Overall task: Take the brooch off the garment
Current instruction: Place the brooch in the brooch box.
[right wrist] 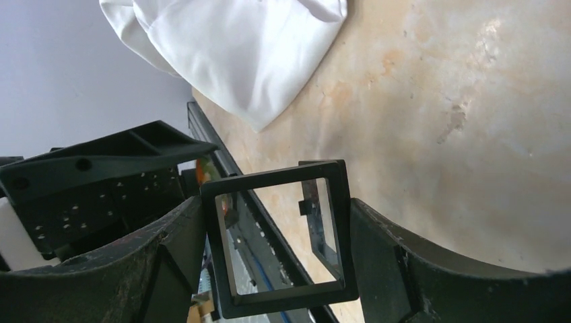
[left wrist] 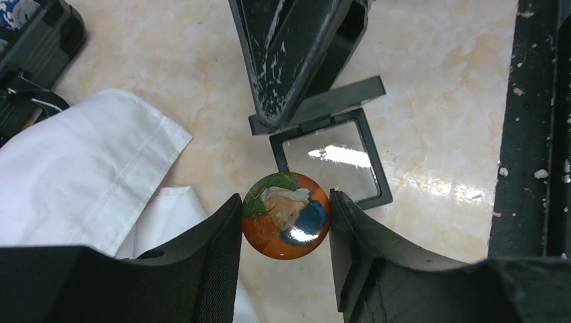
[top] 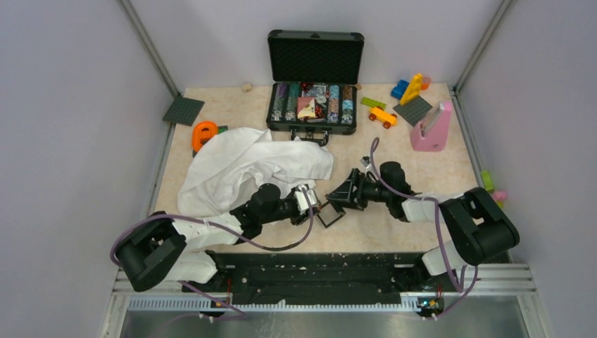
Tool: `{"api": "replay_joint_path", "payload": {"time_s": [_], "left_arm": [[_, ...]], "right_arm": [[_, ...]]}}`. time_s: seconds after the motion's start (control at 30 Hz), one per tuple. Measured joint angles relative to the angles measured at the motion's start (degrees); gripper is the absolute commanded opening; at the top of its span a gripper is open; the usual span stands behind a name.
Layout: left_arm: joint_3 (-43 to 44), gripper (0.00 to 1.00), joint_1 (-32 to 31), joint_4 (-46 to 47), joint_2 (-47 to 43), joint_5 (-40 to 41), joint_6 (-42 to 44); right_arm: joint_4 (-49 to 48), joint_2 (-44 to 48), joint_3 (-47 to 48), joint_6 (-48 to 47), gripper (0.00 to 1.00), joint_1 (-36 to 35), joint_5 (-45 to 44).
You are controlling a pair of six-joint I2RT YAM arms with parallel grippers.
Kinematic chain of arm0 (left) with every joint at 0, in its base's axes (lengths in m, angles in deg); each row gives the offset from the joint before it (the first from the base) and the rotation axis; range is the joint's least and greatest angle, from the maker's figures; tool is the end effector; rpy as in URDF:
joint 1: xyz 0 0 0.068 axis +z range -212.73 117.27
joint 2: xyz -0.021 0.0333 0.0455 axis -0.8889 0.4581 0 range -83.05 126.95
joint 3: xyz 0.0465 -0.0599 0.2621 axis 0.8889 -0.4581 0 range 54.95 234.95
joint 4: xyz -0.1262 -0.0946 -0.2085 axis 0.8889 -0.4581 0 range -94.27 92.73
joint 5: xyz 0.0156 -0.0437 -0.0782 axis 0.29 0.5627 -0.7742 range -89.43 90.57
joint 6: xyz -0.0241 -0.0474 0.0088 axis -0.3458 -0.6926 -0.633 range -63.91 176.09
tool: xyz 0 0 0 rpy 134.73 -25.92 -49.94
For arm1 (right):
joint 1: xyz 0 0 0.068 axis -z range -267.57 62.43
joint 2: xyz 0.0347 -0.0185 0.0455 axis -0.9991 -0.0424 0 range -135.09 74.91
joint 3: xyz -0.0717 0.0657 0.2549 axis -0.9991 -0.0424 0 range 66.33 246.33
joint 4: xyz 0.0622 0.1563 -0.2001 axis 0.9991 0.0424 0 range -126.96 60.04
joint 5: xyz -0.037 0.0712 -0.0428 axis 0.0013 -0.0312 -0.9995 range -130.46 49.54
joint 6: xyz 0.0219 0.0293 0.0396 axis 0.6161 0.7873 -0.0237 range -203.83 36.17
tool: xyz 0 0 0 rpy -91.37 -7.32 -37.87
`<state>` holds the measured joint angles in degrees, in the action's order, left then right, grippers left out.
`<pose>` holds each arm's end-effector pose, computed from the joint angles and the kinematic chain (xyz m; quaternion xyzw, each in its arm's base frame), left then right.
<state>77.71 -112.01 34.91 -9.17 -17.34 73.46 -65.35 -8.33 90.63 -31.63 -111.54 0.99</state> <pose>0.1544 -0.1959 0.1791 0.5172 0.6221 -0.2795 0.5171 0.2220 0.1244 0.1456 0.0280 0.8305 0.5279 0.1753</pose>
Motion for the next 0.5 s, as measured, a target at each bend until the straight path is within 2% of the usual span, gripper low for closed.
{"api": "replay_joint_path", "payload": {"time_s": [0.17,0.5], "left_arm": [[-0.37,0.38,-0.09,2.82,0.11,-1.53,-1.25],[1.22,0.38,-0.66,3.32,7.28,-2.6,-2.75]], "right_arm": [[-9.97,-3.43,-3.98,5.66,0.39,-0.22,0.0],[-21.16,-5.6,-5.11,10.69,0.39,-0.63,-0.46]]}}
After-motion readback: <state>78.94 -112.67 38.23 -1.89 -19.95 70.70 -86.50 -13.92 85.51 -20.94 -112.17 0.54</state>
